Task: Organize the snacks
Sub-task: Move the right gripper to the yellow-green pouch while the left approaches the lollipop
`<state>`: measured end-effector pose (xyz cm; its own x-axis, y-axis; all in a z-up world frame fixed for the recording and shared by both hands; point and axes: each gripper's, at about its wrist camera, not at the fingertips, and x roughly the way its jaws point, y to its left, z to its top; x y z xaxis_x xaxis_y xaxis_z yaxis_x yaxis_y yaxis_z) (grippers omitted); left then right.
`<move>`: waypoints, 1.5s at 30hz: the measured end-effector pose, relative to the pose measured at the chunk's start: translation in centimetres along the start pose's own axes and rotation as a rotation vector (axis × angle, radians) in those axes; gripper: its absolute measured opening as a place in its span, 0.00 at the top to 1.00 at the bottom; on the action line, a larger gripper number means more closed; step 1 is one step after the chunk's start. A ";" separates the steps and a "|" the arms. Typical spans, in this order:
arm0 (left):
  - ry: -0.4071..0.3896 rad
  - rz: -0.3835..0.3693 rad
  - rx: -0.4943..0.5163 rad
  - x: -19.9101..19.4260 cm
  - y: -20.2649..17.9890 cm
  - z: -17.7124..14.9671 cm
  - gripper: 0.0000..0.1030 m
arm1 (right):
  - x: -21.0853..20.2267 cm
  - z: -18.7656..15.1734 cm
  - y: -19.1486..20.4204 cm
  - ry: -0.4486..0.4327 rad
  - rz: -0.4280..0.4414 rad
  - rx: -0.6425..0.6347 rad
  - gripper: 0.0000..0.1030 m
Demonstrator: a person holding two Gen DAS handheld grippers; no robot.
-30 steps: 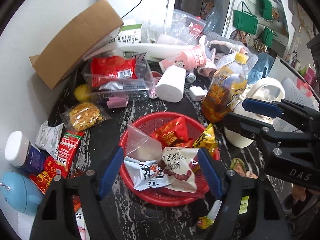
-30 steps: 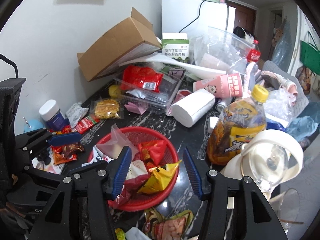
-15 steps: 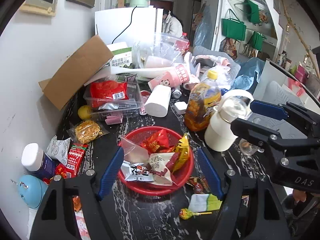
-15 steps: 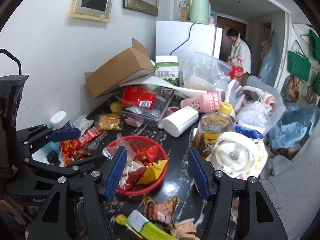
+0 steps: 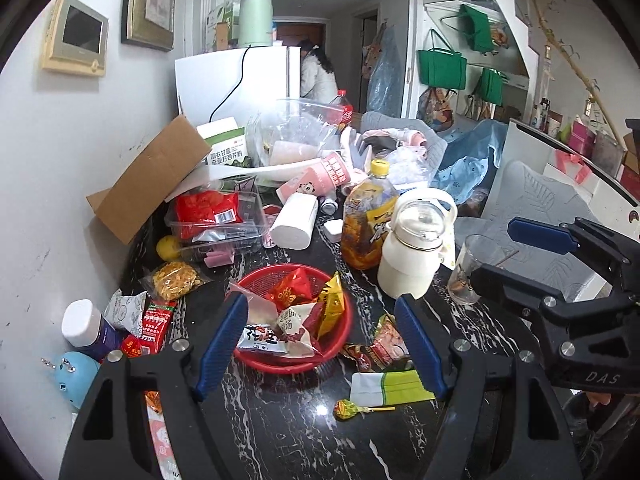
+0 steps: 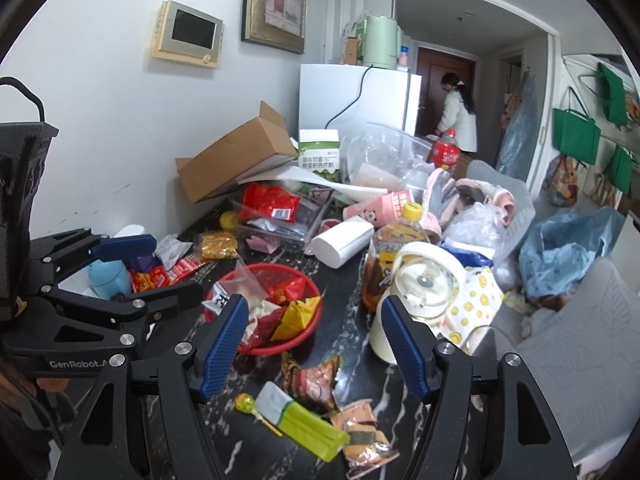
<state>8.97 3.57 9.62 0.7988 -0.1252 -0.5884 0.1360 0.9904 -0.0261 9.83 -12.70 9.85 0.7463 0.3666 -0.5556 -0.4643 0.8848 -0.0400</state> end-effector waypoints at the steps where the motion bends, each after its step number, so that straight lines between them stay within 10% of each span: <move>1: -0.003 -0.005 0.005 -0.3 -0.3 -0.1 0.27 | -0.4 -0.2 -0.1 -0.003 -0.004 0.001 0.31; 24: 0.072 -0.174 0.094 0.3 -5.8 -5.5 0.27 | -3.8 -8.5 -1.1 0.072 -0.088 0.098 0.28; 45: 0.266 -0.197 0.025 6.2 -5.0 -11.4 0.27 | 2.3 -15.0 -2.9 0.283 -0.026 0.206 0.28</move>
<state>6.55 -1.51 -3.07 0.5749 -0.2909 -0.7647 0.2894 0.9466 -0.1425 5.77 -18.70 -3.78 0.5814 0.2744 -0.7659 -0.3193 0.9428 0.0955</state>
